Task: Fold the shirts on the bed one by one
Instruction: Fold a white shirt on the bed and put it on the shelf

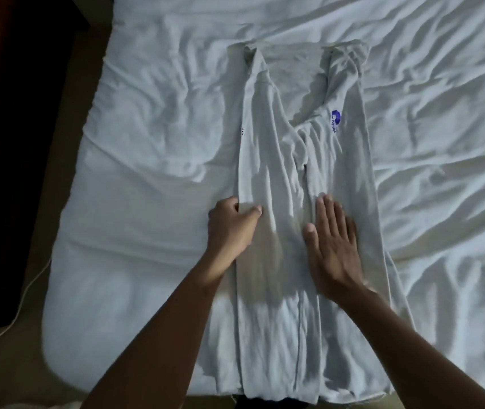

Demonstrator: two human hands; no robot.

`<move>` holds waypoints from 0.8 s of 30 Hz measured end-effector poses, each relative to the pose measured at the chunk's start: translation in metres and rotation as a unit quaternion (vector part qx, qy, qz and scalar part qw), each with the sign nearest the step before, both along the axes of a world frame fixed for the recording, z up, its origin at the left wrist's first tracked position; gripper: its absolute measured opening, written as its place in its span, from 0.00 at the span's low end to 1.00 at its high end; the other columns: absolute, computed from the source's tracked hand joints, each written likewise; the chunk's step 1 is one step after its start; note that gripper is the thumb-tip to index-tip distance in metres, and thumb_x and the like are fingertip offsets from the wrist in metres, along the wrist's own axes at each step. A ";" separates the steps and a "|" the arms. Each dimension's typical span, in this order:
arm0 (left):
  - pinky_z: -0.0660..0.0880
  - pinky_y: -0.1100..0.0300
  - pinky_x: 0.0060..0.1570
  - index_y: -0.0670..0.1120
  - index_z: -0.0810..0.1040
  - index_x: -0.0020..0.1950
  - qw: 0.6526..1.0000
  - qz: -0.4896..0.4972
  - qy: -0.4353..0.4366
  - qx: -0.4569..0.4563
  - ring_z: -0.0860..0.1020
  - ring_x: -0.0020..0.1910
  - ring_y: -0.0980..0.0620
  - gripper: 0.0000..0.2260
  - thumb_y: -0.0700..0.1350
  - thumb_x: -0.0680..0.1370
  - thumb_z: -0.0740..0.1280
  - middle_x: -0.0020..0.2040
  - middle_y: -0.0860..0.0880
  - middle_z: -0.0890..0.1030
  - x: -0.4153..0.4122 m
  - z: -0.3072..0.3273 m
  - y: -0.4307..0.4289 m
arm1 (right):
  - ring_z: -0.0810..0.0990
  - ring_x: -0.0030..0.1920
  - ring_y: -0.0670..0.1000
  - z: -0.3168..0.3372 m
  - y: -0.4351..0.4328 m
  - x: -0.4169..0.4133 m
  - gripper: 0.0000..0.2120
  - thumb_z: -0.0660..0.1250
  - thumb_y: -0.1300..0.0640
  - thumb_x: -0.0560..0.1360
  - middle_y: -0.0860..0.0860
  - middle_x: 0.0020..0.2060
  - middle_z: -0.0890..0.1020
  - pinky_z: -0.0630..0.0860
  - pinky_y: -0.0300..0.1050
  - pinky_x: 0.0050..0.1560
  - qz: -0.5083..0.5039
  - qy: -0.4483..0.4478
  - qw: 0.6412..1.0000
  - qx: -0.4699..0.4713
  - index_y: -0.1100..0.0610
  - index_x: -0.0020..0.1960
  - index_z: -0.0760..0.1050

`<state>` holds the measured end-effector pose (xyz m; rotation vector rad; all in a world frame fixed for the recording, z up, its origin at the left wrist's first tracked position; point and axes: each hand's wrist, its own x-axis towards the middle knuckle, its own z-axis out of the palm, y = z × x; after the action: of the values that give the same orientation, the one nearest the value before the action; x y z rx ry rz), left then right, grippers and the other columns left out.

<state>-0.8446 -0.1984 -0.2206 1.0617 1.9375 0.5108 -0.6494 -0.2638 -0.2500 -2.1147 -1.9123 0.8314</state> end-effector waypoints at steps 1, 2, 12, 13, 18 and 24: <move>0.75 0.61 0.31 0.44 0.80 0.38 1.000 -0.018 0.008 0.006 0.83 0.37 0.48 0.12 0.51 0.75 0.73 0.32 0.50 0.82 0.001 0.004 0.001 | 0.38 0.82 0.44 0.001 -0.008 -0.001 0.33 0.35 0.38 0.83 0.45 0.84 0.42 0.34 0.44 0.80 0.002 0.005 1.000 -0.004 0.49 0.85 0.41; 0.73 0.60 0.32 0.43 0.80 0.39 0.999 -0.032 0.015 0.023 0.82 0.38 0.47 0.11 0.49 0.76 0.72 0.33 0.50 0.82 0.001 0.005 0.004 | 0.37 0.82 0.44 0.002 -0.015 -0.001 0.33 0.35 0.37 0.83 0.44 0.84 0.42 0.34 0.45 0.81 0.003 0.010 1.000 -0.007 0.49 0.85 0.41; 0.70 0.57 0.36 0.46 0.75 0.34 0.996 0.049 -0.065 -0.041 0.77 0.34 0.51 0.19 0.56 0.74 0.76 0.33 0.50 0.79 -0.015 0.015 -0.019 | 0.75 0.55 0.52 0.033 -0.051 -0.003 0.13 0.62 0.37 0.80 0.44 0.50 0.76 0.71 0.60 0.63 -0.122 0.145 0.980 0.060 0.45 0.52 0.77; 0.76 0.58 0.40 0.45 0.78 0.34 0.994 0.042 -0.078 -0.059 0.81 0.37 0.51 0.17 0.56 0.72 0.78 0.35 0.51 0.83 -0.017 0.013 -0.031 | 0.76 0.54 0.52 0.036 -0.052 -0.005 0.13 0.64 0.36 0.79 0.44 0.49 0.75 0.71 0.60 0.63 -0.116 0.135 0.983 0.035 0.45 0.52 0.77; 0.83 0.46 0.51 0.42 0.87 0.44 0.996 0.017 -0.069 -0.048 0.86 0.42 0.49 0.08 0.46 0.72 0.77 0.40 0.48 0.88 -0.018 0.007 -0.058 | 0.78 0.57 0.54 0.041 -0.036 -0.015 0.19 0.67 0.35 0.77 0.49 0.54 0.78 0.69 0.57 0.67 -0.098 0.067 0.992 -0.051 0.43 0.64 0.76; 0.76 0.57 0.39 0.37 0.81 0.39 1.000 -0.016 -0.014 0.011 0.82 0.37 0.50 0.13 0.46 0.74 0.77 0.33 0.49 0.83 -0.023 0.001 -0.034 | 0.82 0.52 0.59 0.032 0.002 -0.020 0.10 0.68 0.45 0.78 0.52 0.44 0.83 0.77 0.58 0.59 -0.212 0.116 0.969 -0.040 0.51 0.47 0.79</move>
<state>-0.8674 -0.2324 -0.2195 1.0929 1.8923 0.5282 -0.6694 -0.2619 -0.2179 -2.2359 -1.2666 1.0145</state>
